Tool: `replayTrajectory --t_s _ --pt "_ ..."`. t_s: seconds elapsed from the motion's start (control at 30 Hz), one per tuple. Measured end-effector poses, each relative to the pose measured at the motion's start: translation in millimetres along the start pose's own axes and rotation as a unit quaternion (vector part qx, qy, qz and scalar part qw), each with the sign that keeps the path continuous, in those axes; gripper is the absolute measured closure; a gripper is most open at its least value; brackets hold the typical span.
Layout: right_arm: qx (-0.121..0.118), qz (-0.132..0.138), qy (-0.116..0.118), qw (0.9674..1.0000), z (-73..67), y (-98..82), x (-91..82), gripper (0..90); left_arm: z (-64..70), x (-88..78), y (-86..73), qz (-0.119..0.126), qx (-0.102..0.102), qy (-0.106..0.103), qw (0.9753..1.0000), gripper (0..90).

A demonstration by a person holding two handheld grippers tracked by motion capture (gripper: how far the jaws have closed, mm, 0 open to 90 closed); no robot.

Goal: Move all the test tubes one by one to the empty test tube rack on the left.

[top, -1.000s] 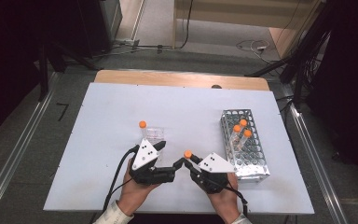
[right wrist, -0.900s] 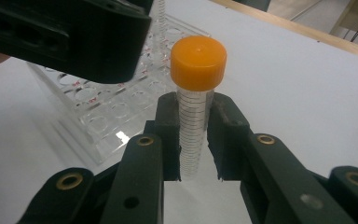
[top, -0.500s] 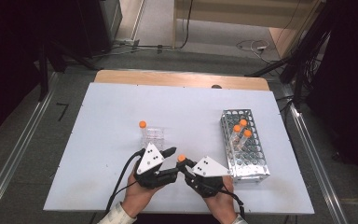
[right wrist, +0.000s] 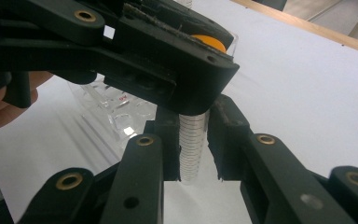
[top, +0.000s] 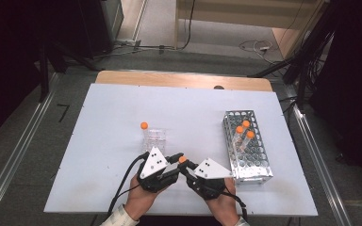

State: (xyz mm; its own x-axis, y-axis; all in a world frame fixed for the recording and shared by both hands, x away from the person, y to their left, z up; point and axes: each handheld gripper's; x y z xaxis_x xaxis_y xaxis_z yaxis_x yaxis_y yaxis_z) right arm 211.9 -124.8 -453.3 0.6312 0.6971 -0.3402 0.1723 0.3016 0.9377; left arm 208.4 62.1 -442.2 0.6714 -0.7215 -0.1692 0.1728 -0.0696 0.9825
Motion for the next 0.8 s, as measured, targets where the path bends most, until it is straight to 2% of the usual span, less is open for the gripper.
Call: replayTrajectory --t_s 0.2,0.33,0.4,0.43,0.53,0.8 --pt "0.001 0.006 0.003 1.0000 0.8 0.1 -0.4 71.6 -0.6 -0.6 1.0 0.003 -0.001 0.000 1.0000 70.2" --pt "0.010 0.004 0.001 0.9999 3.3 0.0 0.4 50.7 -2.3 -0.9 4.1 0.010 -0.003 0.001 0.9999 70.4" --pt "0.014 0.006 -0.001 0.9999 3.9 -0.3 0.6 48.0 -4.6 -2.5 6.9 0.016 -0.006 0.004 0.9998 70.3" --pt "0.020 0.009 -0.004 0.9997 5.4 -0.4 0.4 43.2 -6.7 -4.1 8.7 0.021 -0.007 0.007 0.9997 70.4" --pt "0.025 0.014 -0.009 0.9995 7.1 -0.2 -0.3 40.0 -13.5 -9.7 14.3 0.035 -0.014 0.017 0.9991 70.4" --pt "0.036 0.027 -0.041 0.9981 13.7 -0.6 -4.0 30.2 -34.6 -27.4 29.1 0.070 -0.028 0.050 0.9959 70.3"
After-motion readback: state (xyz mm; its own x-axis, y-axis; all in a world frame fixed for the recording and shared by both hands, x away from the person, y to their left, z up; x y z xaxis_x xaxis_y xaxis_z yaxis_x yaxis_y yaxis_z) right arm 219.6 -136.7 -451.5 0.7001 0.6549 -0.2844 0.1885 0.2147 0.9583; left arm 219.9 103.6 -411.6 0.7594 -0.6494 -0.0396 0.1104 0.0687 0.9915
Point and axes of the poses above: each handheld gripper's, and its own axes: x roughly forward along the jaws, y roughly out of its top, z roughly to its right, and after that the axes turned 10 degrees about z, right-handed
